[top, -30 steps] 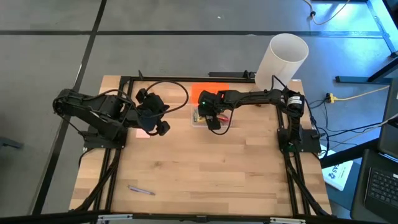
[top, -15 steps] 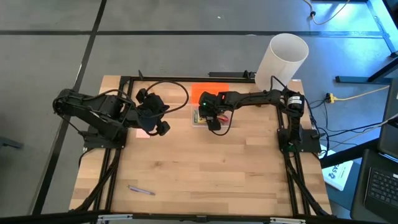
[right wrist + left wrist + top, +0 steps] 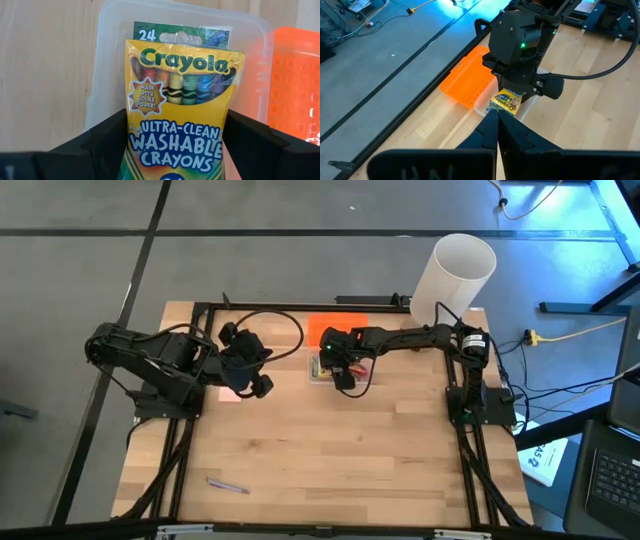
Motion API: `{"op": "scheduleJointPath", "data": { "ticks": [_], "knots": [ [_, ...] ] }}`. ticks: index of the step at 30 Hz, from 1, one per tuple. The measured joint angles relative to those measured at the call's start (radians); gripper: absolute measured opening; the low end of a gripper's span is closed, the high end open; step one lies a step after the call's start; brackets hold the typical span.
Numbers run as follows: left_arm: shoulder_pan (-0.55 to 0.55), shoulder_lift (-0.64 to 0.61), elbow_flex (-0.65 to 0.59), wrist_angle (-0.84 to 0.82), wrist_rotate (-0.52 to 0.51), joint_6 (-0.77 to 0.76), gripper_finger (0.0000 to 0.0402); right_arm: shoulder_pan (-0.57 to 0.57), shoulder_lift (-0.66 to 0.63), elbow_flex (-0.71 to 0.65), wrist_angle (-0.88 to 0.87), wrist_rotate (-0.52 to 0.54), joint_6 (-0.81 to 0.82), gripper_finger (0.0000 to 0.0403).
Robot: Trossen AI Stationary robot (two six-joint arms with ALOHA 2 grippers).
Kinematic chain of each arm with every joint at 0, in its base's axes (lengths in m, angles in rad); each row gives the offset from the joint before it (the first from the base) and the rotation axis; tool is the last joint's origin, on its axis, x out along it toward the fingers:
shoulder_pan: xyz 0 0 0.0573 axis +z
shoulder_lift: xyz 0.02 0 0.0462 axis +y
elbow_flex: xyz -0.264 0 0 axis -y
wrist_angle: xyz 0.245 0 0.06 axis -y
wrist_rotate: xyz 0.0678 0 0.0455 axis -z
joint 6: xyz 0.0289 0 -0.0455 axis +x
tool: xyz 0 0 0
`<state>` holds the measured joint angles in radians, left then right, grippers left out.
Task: Pack school essentials
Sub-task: Put the yellow crayon box into the orange supply box
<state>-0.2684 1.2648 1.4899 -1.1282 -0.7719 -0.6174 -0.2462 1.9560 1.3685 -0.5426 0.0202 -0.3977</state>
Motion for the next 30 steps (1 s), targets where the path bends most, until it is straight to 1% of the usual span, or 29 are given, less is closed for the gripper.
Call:
{"op": "scheduleJointPath", "data": {
  "ticks": [30],
  "knots": [
    [0.0,0.0,0.0,0.0,0.011,0.0,0.0,0.0,-0.001,0.0,0.014,-0.023,0.02,0.03]
  ]
}}
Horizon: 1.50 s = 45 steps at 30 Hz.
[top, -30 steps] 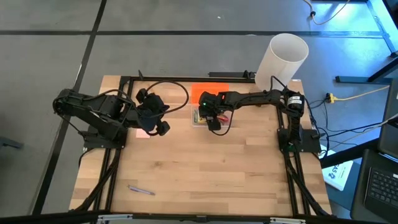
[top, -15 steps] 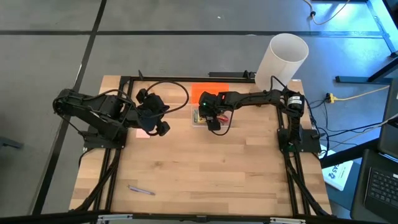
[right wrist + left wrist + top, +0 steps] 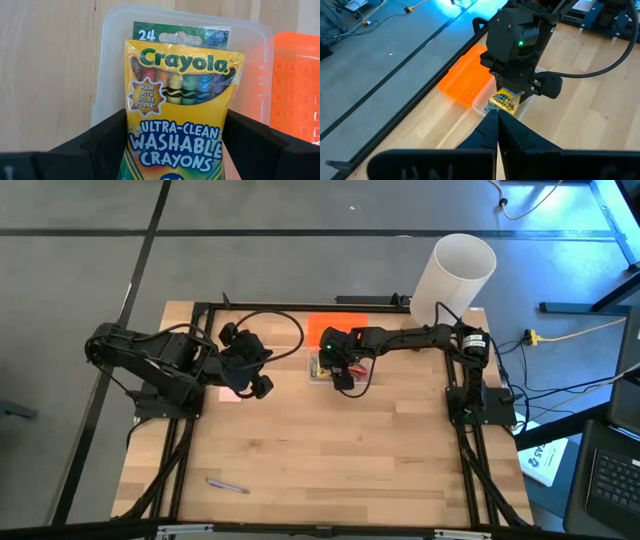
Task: Pack school essentials
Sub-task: Put the yellow crayon box into the orange supply box, then put the orange pencil into the orange supply box
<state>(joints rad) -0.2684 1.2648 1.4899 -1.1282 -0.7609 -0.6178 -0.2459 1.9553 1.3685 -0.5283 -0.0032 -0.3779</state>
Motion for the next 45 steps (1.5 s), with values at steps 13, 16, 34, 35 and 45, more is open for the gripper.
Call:
{"op": "scheduleJointPath", "data": {
  "ticks": [13,16,34,35,45],
  "knots": [
    [0.0,0.0,0.0,0.0,0.0,0.0,0.0,0.0,-0.001,0.001,0.004,0.001,-0.009,0.039],
    [0.0,0.0,0.0,0.0,0.0,0.0,0.0,0.0,-0.001,0.016,0.003,0.001,-0.01,0.0386],
    [0.0,0.0,0.0,0.0,0.0,0.0,0.0,0.0,-0.001,0.24,-0.223,0.002,0.065,0.0385],
    [0.0,0.0,0.0,0.0,0.0,0.0,0.0,0.0,-0.001,0.255,-0.24,0.002,0.074,0.0385],
    [0.0,0.0,0.0,0.0,0.0,0.0,0.0,0.041,-0.007,0.355,-0.297,0.003,0.097,0.0385]
  ]
}}
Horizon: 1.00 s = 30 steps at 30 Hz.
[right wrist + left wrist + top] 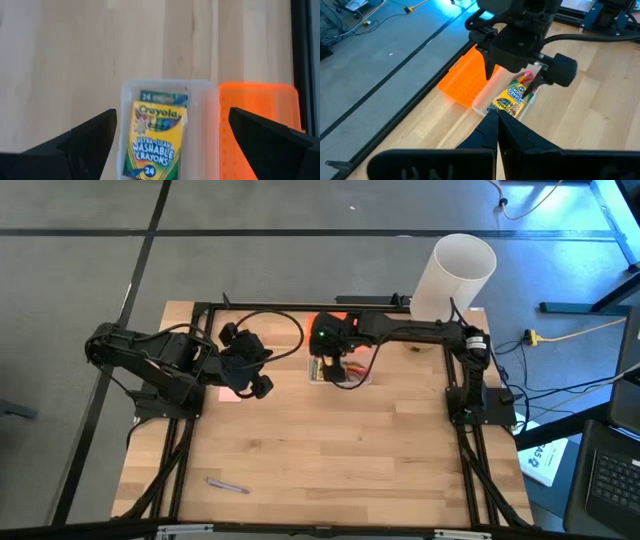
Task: Pack school essentials
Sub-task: Put the orange pencil into the orange supply box
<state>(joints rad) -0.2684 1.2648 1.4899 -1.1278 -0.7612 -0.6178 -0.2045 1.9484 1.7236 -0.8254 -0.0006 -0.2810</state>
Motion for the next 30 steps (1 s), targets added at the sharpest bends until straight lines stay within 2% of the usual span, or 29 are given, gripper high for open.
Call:
{"op": "scheduleJointPath", "data": {
  "ticks": [12,18,22,26,30],
  "knots": [
    [0.0,0.0,0.0,0.0,0.0,0.0,0.0,0.074,0.0,0.01,0.16,-0.002,0.011,0.0385],
    [0.0,0.0,0.0,0.0,-0.002,0.01,0.0,0.102,0.0,0.01,0.179,0.001,0.018,0.0385],
    [0.019,-0.004,0.0,-0.03,-0.013,0.099,0.0,0.119,0.0,0.009,0.233,-0.004,0.127,0.0385],
    [0.053,-0.037,0.001,-0.11,-0.012,0.003,0.0,0.132,0.0,0.009,0.336,-0.003,0.244,0.0385],
    [0.083,-0.08,0.001,-0.205,-0.018,-0.091,0.0,0.131,0.001,0.009,0.46,-0.027,0.251,0.0385]
  ]
}}
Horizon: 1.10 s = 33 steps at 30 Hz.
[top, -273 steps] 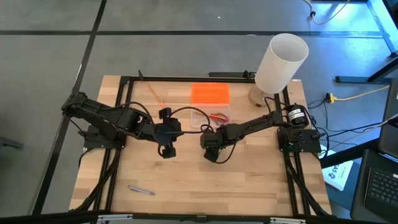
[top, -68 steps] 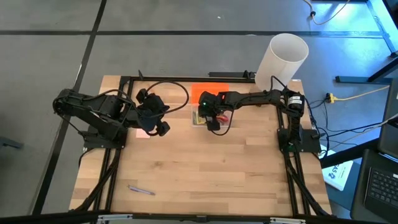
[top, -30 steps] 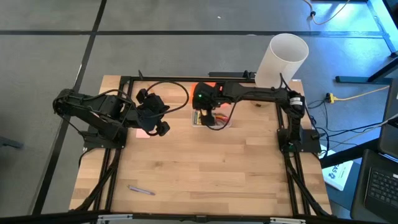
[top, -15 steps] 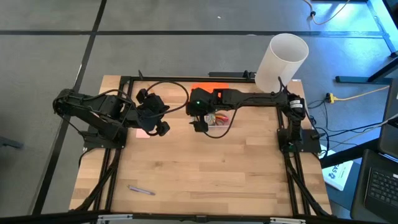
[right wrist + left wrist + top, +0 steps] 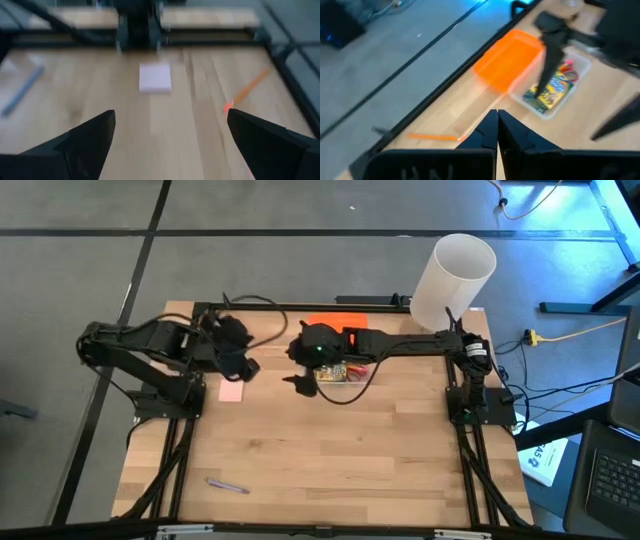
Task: Pack school essentials
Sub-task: Put the orange pencil into the orange supply box
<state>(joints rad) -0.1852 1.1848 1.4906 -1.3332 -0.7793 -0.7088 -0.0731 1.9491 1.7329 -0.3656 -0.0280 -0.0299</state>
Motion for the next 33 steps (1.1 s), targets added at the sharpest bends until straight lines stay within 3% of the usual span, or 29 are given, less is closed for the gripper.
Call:
{"op": "scheduleJointPath", "data": {
  "ticks": [4,11,20,28,33],
  "knots": [
    [0.007,-0.046,0.0,-0.072,-0.003,-0.085,0.0,-0.006,0.028,0.0,0.121,0.0,-0.002,0.0385],
    [0.007,-0.099,0.0,-0.131,0.007,-0.201,0.0,-0.046,0.104,0.0,0.188,0.012,-0.002,0.0385],
    [0.006,-0.078,-0.005,-0.151,0.077,-0.439,0.0,-0.061,0.175,0.0,0.24,0.007,0.07,0.0385],
    [0.032,-0.078,-0.139,-0.147,0.185,-0.65,0.0,-0.061,0.204,-0.001,0.242,0.007,0.049,0.0385],
    [0.059,-0.079,-0.234,-0.107,0.261,-0.732,0.0,-0.071,0.139,-0.002,0.145,0.007,-0.034,0.0385]
  ]
}}
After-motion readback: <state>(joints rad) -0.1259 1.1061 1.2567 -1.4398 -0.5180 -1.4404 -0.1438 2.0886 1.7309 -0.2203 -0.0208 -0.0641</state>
